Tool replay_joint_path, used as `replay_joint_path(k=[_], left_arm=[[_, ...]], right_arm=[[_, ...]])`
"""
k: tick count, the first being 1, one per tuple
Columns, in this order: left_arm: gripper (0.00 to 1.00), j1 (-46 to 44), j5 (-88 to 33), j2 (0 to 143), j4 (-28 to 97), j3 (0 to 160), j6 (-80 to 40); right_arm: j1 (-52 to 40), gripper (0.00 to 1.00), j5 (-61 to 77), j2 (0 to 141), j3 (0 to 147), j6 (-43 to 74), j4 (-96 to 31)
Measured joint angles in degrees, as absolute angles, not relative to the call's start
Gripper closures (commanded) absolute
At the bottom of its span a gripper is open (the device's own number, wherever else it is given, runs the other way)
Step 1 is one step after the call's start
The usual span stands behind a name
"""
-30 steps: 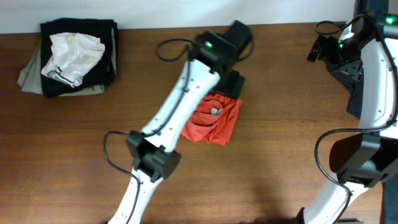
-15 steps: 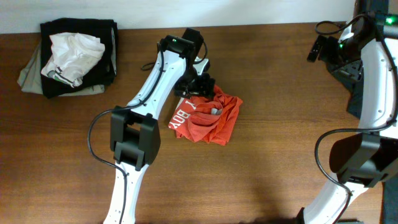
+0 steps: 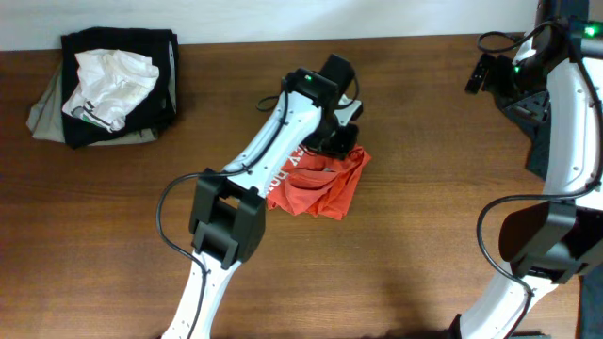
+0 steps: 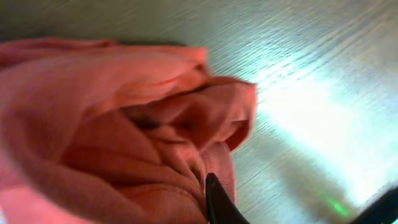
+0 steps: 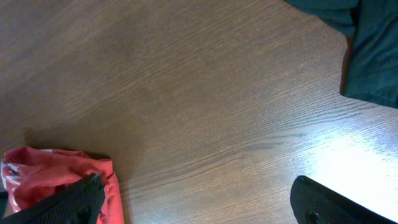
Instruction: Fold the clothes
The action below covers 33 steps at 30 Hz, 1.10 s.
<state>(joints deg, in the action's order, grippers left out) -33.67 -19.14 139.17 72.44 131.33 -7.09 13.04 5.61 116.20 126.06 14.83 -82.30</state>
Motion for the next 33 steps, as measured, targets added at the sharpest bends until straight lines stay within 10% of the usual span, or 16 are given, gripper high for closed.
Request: replay_joint_path(k=[3,8,26,33], left_arm=[[0.86,-35.9,-19.1,139.2,69.2,131.3,-7.1],[0.08,-39.6,-19.1,139.2,64.1,131.3,-7.3],[0.01,-33.9,-11.2,126.7,92.9,149.0,-0.2],[0.01,-24.4,-11.4,129.3,88.6,128.5,-0.8]], right_arm=[[13.0,0.01,5.6,116.2,126.1,14.9,-82.3],[13.0,0.01,5.6,116.2,126.1,14.8,-82.3],[13.0,0.01,5.6,116.2,126.1,14.8,-82.3],[13.0,0.01,5.6,116.2,126.1,14.8,-82.2]])
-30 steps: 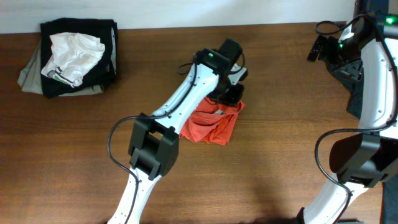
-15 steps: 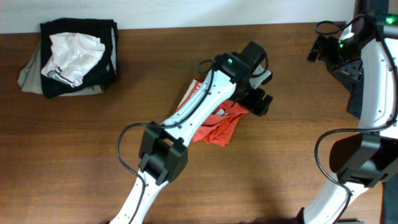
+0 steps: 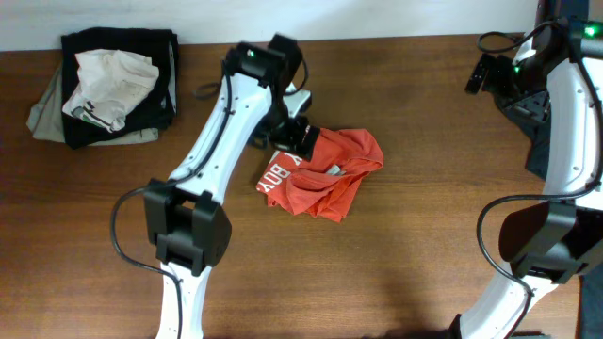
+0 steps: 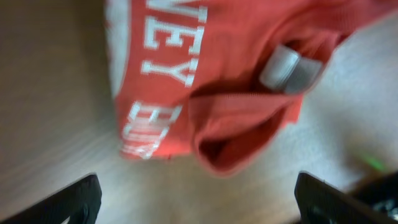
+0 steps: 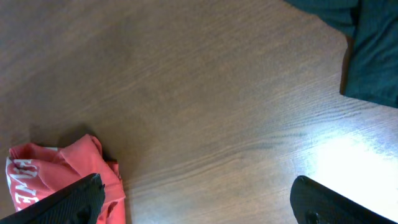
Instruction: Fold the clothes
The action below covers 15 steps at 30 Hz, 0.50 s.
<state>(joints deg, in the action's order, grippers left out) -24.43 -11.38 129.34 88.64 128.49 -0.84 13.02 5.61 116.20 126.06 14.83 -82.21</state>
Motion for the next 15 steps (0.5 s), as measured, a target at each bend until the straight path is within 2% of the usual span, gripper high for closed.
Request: replay_joint_path(k=[4,8,11,12,14,15], left_arm=[[0.02,-25.2,-19.0,130.4,80.2,114.5,1.4],[0.20,-27.0,-21.3,130.4,76.0,108.1,2.2],[0.28,-28.8,-21.9,130.4,74.5,108.1,2.6],[0.35,-29.1,-21.9,130.4,74.5,108.4,2.6],[0.82,-30.0,-21.9,130.4,75.5,110.5,2.7],[0.98,-30.1,-21.9,130.4,76.1,111.3,2.6]], right_arm=[[13.0,0.01,5.6,116.2,126.1,14.8,-82.3],[13.0,0.01,5.6,116.2,126.1,14.8,-82.3],[13.0,0.01,5.6,116.2,126.1,14.8,-82.3],[13.0,0.01,5.6,116.2,126.1,14.8,-82.3],[13.0,0.01,5.6,116.2,126.1,14.8,-82.3],[13.0,0.01,5.6,116.2,126.1,14.8,-82.3]])
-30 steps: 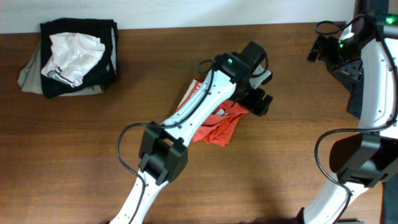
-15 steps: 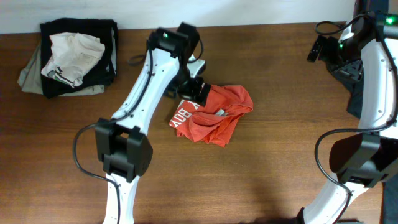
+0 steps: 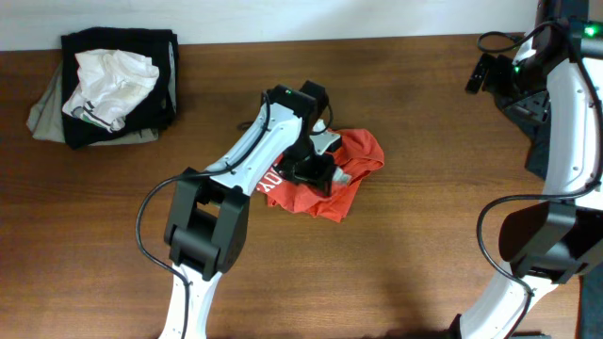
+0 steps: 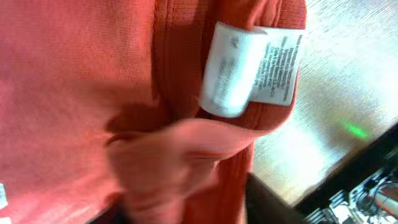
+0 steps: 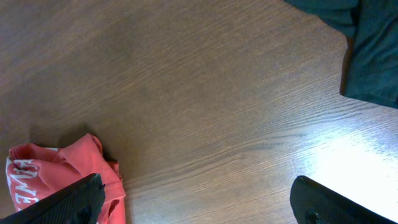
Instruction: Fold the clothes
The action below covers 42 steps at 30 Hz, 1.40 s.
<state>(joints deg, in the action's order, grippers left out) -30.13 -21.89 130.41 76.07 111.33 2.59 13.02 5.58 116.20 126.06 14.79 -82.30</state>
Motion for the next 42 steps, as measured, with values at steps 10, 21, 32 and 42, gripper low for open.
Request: replay_joint_path(k=[10,21,32,42], left_arm=[[0.43,-40.6,-21.6,130.4,79.1,111.6,2.7],[0.35,-40.8,-13.4,130.7,81.4,128.6,1.5],[0.79,-36.1,-16.2,141.2,66.6,130.1,-5.5],[0.19,-41.5,-17.4,145.5,62.5,135.6,-7.2]], right_arm=[[13.0,0.01,5.6,116.2,126.1,14.8,-82.3],[13.0,0.01,5.6,116.2,126.1,14.8,-82.3],[13.0,0.01,5.6,116.2,126.1,14.8,-82.3],[13.0,0.01,5.6,116.2,126.1,14.8,-82.3]])
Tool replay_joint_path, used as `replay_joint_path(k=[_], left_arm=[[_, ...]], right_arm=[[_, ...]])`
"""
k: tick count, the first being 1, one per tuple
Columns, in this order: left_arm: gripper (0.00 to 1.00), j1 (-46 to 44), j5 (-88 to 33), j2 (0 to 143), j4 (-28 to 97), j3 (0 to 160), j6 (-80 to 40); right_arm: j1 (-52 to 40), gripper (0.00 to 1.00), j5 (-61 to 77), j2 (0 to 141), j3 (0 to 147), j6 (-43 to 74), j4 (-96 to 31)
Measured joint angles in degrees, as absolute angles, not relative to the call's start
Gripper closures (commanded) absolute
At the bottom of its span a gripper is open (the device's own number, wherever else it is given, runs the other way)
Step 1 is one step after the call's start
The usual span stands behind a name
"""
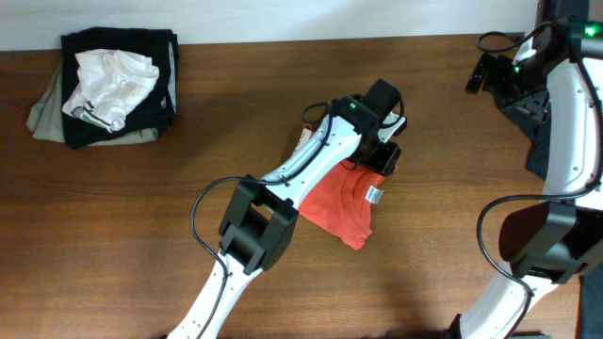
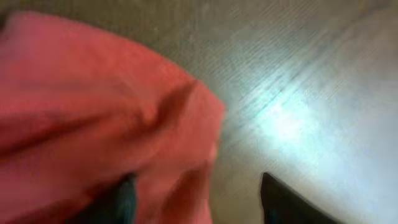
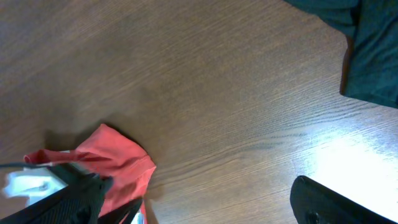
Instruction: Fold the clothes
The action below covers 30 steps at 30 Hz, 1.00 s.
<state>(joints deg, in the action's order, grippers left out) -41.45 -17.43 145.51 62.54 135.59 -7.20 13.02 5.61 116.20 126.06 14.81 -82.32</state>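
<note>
A red garment (image 1: pixel 341 205) lies partly spread on the wooden table (image 1: pixel 452 235), its white tag (image 1: pixel 373 195) near its right edge. My left gripper (image 1: pixel 384 151) is at the garment's upper right corner. In the blurred left wrist view the red cloth (image 2: pixel 93 112) fills the left side. The left gripper (image 2: pixel 196 180) is open, with a fold of the cloth's edge and bare wood between its fingers. My right gripper (image 3: pixel 196 183) stands open high at the far right, over bare wood, and the red garment (image 3: pixel 118 165) shows far off.
A pile of clothes (image 1: pixel 113 80), black with a crumpled white piece on top, sits at the back left corner. A dark garment (image 1: pixel 540 132) lies at the right edge, also in the right wrist view as dark cloth (image 3: pixel 370 50). The table's back edge runs along the top.
My left gripper was pressed onto the garment's middle beside the tag; it is now at the upper right corner. The garment lies farther right, flatter and more spread. The right arm has not moved.
My left gripper was first down in the bunched red garment at its top right. Then it hung open over the upper left, above the white lettering. Then it sat on the middle by the tag. Now it is at the right corner, and the garment lies shifted right and flatter.
</note>
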Motion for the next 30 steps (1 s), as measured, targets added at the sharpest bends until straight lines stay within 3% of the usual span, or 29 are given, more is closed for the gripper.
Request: replay_joint_path(k=[1,2,6,9,12,15,20,25,26,27,28,29,30], left_arm=[[0.07,-41.3,-17.4,145.9,65.2,139.1,-7.2],[0.02,-40.6,-17.4,146.1,69.8,146.5,-6.9],[0.01,-34.6,-13.4,145.6,84.7,164.7,-6.6],[0.01,-27.0,-9.7,145.3,93.9,166.6,-6.3],[0.01,-15.9,-12.5,146.3,96.6,161.7,-2.7],[0.01,-12.5,-20.7,148.8,96.4,152.2,3.5],[0.01,-12.4,-34.5,152.1,93.0,138.2,15.8],[0.02,-13.9,-45.9,150.7,85.0,131.6,18.3],[0.16,-14.7,-47.3,150.6,84.1,130.8,18.2],[0.42,-16.4,-49.3,150.3,83.1,129.4,18.2],[0.56,-17.1,-49.2,150.3,82.4,129.0,18.2],[0.77,-17.8,-49.5,150.3,81.6,128.6,18.0],[0.87,-19.1,-48.2,150.5,79.9,127.6,17.6]], right_arm=[[13.0,0.01,5.6,116.2,126.1,14.8,-82.3],[13.0,0.01,5.6,116.2,126.1,14.8,-82.3],[13.0,0.01,5.6,116.2,126.1,14.8,-82.3],[13.0,0.02,5.6,116.2,126.1,14.8,-82.3],[13.0,0.01,5.6,116.2,126.1,14.8,-82.3],[13.0,0.01,5.6,116.2,126.1,14.8,-82.3],[13.0,0.01,5.6,116.2,126.1,14.8,-82.3],[13.0,0.01,5.6,116.2,126.1,14.8,-82.3],[13.0,0.01,5.6,116.2,126.1,14.8,-82.3],[13.0,0.01,5.6,116.2,126.1,14.8,-82.3],[13.0,0.01,5.6,116.2,126.1,14.8,-82.3],[13.0,0.01,5.6,116.2,126.1,14.8,-82.3],[13.0,0.01,5.6,116.2,126.1,14.8,-82.3]])
